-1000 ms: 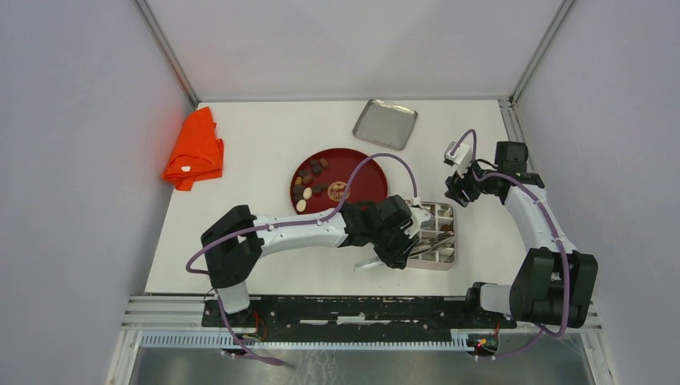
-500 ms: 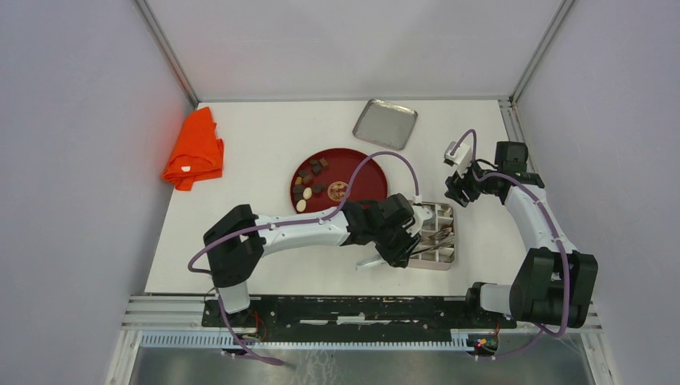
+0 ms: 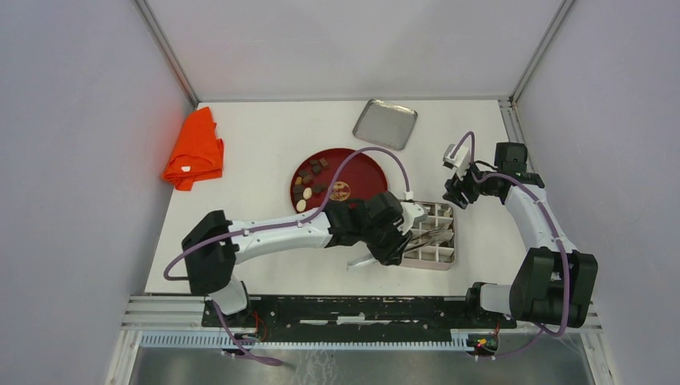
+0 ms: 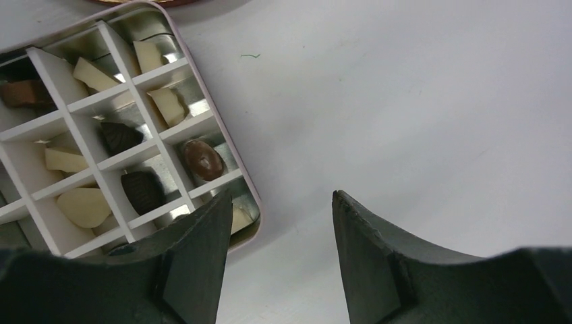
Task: Pack the chocolate
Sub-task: Place the fake chocolate in the packing box, then pick up the packing box from the center of the board.
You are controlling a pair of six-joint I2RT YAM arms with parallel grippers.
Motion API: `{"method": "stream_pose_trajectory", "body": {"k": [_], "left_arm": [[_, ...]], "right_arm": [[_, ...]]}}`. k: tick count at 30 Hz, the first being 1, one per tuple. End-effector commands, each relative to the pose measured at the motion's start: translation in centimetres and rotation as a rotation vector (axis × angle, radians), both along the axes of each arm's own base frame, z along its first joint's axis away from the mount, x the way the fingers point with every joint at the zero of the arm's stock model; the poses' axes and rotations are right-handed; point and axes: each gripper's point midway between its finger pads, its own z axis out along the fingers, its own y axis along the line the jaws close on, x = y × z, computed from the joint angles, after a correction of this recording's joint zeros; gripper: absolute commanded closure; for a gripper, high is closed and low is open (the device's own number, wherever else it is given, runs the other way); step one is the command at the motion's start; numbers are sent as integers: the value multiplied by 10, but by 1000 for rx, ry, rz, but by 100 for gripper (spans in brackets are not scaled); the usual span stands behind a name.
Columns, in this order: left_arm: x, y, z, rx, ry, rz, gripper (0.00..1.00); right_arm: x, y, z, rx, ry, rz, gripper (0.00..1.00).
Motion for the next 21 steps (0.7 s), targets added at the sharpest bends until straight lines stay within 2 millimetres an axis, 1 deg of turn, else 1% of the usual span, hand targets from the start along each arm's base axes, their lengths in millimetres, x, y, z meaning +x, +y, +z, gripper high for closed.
{"method": "stream_pose_trajectory", "body": {"k": [1,4,9,13,16,19,20,21], "left_arm": [[2,20,30,-42,-56,42,61],[5,40,30,-20,-71,77,61],[19,70,31,-3,-94,146,61],[33,97,35,14,-127,213,61],[42,117,35,33,-147,257,61],[46,129,35,34,-155,282,61],[46,131,35,34,-157,287,61],[46,132,35,33,-159,289,61]], "right_arm": [[-9,15,0,56,4,103,38],[-13,21,-8,74,15,150,39],[-13,29,-20,64,15,196,40],[-9,36,-35,13,32,215,41],[-1,39,-40,-27,37,204,41],[8,36,-40,-62,27,180,41],[8,44,-40,-71,20,204,41],[10,44,-41,-86,17,203,41]]}}
